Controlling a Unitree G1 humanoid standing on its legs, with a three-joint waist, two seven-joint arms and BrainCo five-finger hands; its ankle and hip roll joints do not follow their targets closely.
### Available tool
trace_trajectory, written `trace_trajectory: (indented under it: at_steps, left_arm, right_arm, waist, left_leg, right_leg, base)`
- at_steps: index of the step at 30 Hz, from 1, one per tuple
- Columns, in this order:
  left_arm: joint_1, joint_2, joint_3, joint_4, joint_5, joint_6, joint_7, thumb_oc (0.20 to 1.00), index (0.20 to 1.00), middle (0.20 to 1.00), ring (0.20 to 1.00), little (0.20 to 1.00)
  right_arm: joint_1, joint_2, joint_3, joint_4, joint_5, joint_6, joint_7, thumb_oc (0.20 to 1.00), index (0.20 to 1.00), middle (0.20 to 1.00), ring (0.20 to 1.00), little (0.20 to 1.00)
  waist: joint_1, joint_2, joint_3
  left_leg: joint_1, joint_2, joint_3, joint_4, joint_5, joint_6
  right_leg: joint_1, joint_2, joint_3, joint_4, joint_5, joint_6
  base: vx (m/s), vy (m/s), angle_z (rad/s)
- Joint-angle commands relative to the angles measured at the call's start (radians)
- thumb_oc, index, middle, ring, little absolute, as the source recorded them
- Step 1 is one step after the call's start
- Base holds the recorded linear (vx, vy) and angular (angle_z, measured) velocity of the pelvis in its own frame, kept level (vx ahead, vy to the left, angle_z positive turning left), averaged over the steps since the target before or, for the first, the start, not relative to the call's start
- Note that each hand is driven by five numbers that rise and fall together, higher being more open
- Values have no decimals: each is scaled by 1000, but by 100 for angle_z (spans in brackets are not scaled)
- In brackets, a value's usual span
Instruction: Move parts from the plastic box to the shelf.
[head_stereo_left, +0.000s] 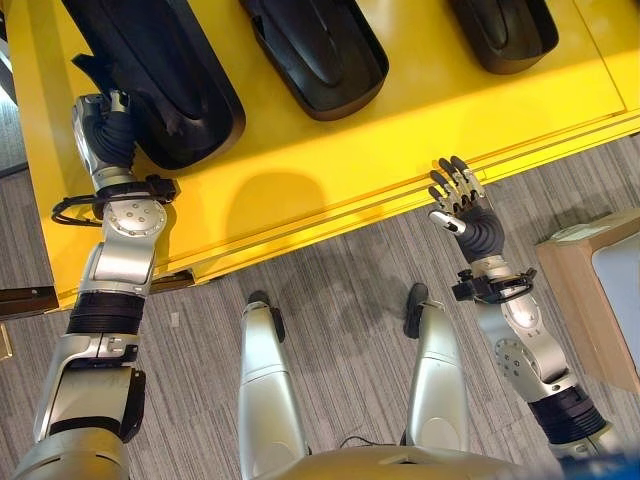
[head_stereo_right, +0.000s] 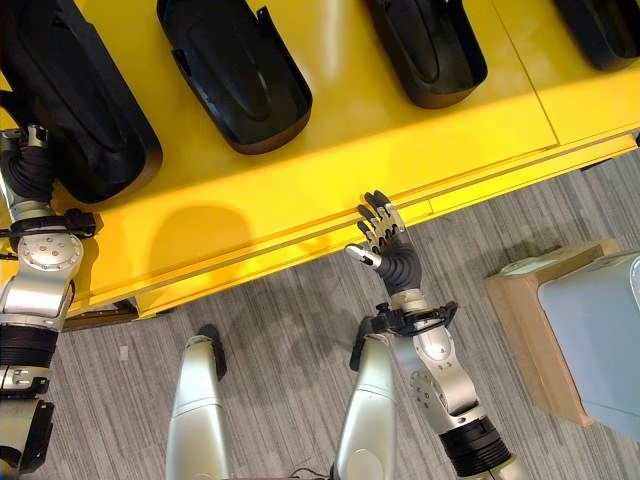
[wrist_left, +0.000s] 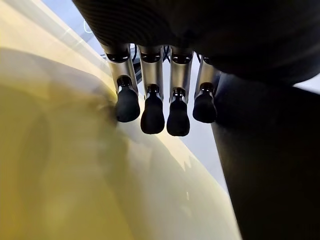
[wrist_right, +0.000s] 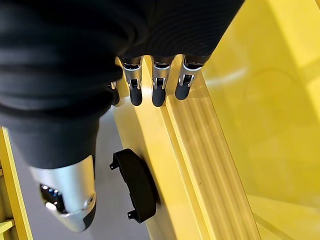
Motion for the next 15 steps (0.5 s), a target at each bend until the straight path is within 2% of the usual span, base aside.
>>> trace_trajectory:
  at_steps: [1, 15]
  left_arm:
    - [-29, 16, 14, -11, -9, -52, 18, 200, 200, 200, 200, 200]
    - [100, -23, 65, 22, -13, -34, -9, 200, 200, 200, 200, 200]
  right_arm:
    - [-9, -35, -42, -74, -1, -32, 16, 1000, 1000, 1000, 1000, 1000]
    - [13, -30, -59, -88, 3, -32, 22, 1000, 1000, 1000, 1000, 1000]
  waist:
    - [21, 16, -37]
    - [32, 14, -29]
  left_leg:
    - [46, -10, 3, -77, 40, 25]
    - [49, -12, 2, -76, 39, 26]
  right_leg:
    - [-27, 2, 37, 96, -45, -42]
    - [-24, 6, 39, 97, -44, -46]
  base:
    - [0, 0, 0]
    - [0, 0, 0]
